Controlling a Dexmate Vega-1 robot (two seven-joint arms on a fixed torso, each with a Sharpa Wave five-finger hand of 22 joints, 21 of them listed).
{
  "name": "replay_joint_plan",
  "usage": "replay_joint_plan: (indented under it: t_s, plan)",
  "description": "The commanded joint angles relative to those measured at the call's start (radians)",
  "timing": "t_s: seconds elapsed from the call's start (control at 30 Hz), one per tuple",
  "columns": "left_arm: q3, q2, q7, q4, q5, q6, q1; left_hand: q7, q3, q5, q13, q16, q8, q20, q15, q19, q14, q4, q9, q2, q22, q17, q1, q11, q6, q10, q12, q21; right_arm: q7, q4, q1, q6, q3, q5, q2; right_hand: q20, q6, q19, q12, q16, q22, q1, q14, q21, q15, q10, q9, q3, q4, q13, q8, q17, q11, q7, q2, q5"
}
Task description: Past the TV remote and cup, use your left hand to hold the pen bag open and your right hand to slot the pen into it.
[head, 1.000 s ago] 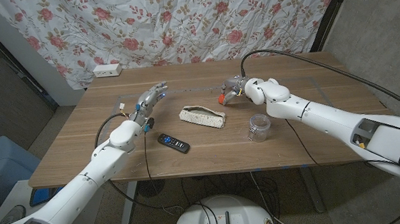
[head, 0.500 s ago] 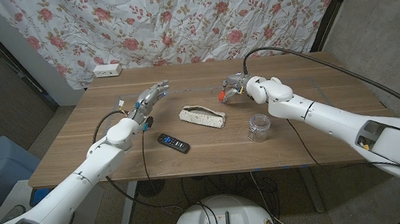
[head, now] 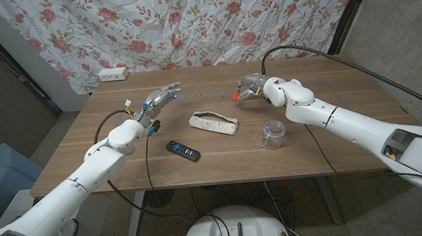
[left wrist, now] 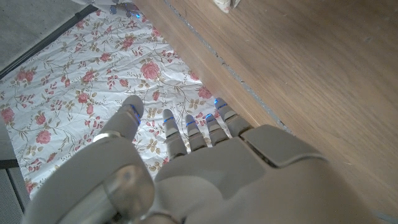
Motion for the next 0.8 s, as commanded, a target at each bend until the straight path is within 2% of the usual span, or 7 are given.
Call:
replay_joint_plan:
  t_s: [0.03,0.23,0.37,0.53,0.8]
  plan:
    - [0.021,0.075,-0.048,-0.077,0.06,0.084,-0.036,0.005,-0.004,-0.002,0.003,0.0,0.007,0.008,-0.036,0.005,0.0,-0.004,0.005,0.001,0.003,0.004,0.011,0.0,0.012,0.012,0.002,-0.001,-0.027,-0.022,-0.017,-0.005,0.038,0.052,-0.005,0.005,0.011,0.002,-0.005,0.002,0.004,0.008,0.001,-0.003,0.007,0.008,0.005,0.001,0.003,0.003,0.005,0.004,0.0,0.001,0.005,0.003]
    - [0.04,0.103,-0.078,-0.089,0.105,0.106,-0.063,0.003,-0.002,0.0,0.004,0.002,0.01,0.014,-0.036,0.009,0.004,-0.007,0.005,0.003,0.002,0.004,0.023,0.0,0.023,0.015,0.003,0.0,-0.038,-0.029,-0.018,-0.03,0.036,0.047,-0.005,0.004,0.014,0.005,-0.003,0.003,0.004,0.008,0.002,-0.002,0.007,0.018,0.005,-0.001,0.004,0.004,0.006,0.005,0.001,0.001,0.005,0.003]
    - [0.054,0.121,-0.083,-0.1,0.154,0.12,-0.081,-0.009,0.002,0.002,0.004,0.003,0.016,0.015,-0.037,0.014,0.01,-0.012,0.005,0.002,0.002,0.004,0.045,0.001,0.048,0.036,0.009,0.001,-0.051,-0.028,-0.024,-0.047,0.042,0.058,0.001,0.004,0.016,0.006,-0.004,0.003,0.004,0.008,0.002,-0.002,0.008,0.017,0.005,-0.002,0.005,0.004,0.007,0.006,0.001,0.001,0.006,0.003]
    - [0.085,0.128,-0.105,-0.073,0.231,0.084,-0.118,-0.011,0.003,0.003,0.004,0.009,0.022,0.019,-0.035,0.032,0.039,-0.013,0.005,-0.005,0.002,0.004,0.076,-0.003,0.082,0.061,0.013,0.005,-0.079,-0.017,-0.024,-0.055,0.045,0.074,0.016,0.003,0.018,0.006,-0.006,0.003,0.004,0.008,0.002,-0.003,0.007,0.017,0.005,-0.002,0.005,0.004,0.008,0.007,0.002,0.001,0.006,0.002]
    - [0.115,0.146,-0.128,-0.073,0.348,0.075,-0.16,-0.013,0.002,0.003,0.003,0.012,0.025,0.023,-0.044,0.063,0.078,-0.012,0.005,-0.012,0.003,0.004,0.116,-0.011,0.132,0.1,0.018,0.009,-0.08,-0.02,-0.016,-0.053,0.042,0.087,0.007,0.004,0.019,0.005,-0.007,0.003,0.004,0.008,0.002,-0.004,0.008,0.017,0.004,-0.004,0.005,0.004,0.009,0.008,0.002,0.001,0.007,0.002]
